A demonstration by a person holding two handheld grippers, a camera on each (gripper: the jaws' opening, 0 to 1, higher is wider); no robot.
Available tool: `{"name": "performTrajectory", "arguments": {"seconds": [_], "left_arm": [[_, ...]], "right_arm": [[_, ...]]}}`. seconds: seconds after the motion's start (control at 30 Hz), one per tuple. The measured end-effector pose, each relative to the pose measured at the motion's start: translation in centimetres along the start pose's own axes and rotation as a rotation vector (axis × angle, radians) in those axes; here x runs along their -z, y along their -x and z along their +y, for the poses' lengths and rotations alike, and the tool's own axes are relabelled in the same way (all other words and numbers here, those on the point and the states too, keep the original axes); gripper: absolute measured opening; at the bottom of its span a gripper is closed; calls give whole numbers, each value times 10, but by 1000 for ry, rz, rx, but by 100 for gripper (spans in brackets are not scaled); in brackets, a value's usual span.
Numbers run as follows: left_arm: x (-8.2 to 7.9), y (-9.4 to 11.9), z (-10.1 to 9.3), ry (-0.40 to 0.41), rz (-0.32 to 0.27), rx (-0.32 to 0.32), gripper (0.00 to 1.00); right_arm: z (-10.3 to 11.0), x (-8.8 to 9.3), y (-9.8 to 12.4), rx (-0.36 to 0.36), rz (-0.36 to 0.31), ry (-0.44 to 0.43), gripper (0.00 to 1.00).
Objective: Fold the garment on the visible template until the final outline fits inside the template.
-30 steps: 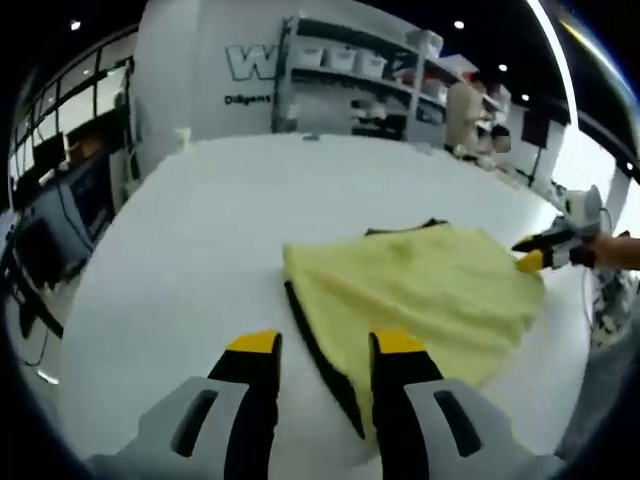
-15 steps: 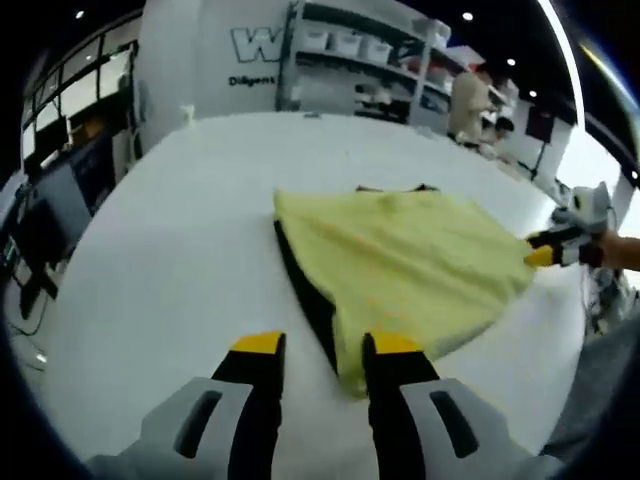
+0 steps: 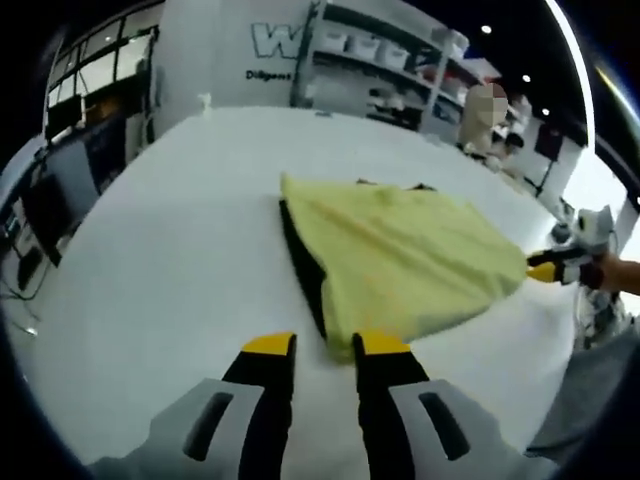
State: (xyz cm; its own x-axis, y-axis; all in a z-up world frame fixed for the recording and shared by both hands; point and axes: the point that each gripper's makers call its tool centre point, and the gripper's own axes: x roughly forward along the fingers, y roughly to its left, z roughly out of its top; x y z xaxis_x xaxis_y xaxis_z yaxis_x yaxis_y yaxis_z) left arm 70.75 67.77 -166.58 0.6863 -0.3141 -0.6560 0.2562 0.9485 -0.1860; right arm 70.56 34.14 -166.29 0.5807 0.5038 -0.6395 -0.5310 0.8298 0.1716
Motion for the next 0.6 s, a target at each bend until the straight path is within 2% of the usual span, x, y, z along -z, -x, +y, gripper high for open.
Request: {"name": "performTrajectory", "arguments": {"seconds": [0.1, 0.33, 0.4, 0.53, 0.6], "left_arm": [[5, 3, 0, 21, -3, -6, 9], [10, 8, -9, 34, 17, 40, 7], [15, 6, -7, 17, 34, 44, 6], [9, 2, -6, 45, 6, 54, 5], [12, -5, -6, 44, 18, 52, 3]], "right_arm": [[4, 3, 5, -5, -4, -1, 22], [5, 2, 2, -9, -13, -18, 18], [3, 1, 1, -10, -12, -20, 18], [2, 2, -1, -13, -11, -28, 18], [0, 3, -4, -15, -4, -36, 17]]}}
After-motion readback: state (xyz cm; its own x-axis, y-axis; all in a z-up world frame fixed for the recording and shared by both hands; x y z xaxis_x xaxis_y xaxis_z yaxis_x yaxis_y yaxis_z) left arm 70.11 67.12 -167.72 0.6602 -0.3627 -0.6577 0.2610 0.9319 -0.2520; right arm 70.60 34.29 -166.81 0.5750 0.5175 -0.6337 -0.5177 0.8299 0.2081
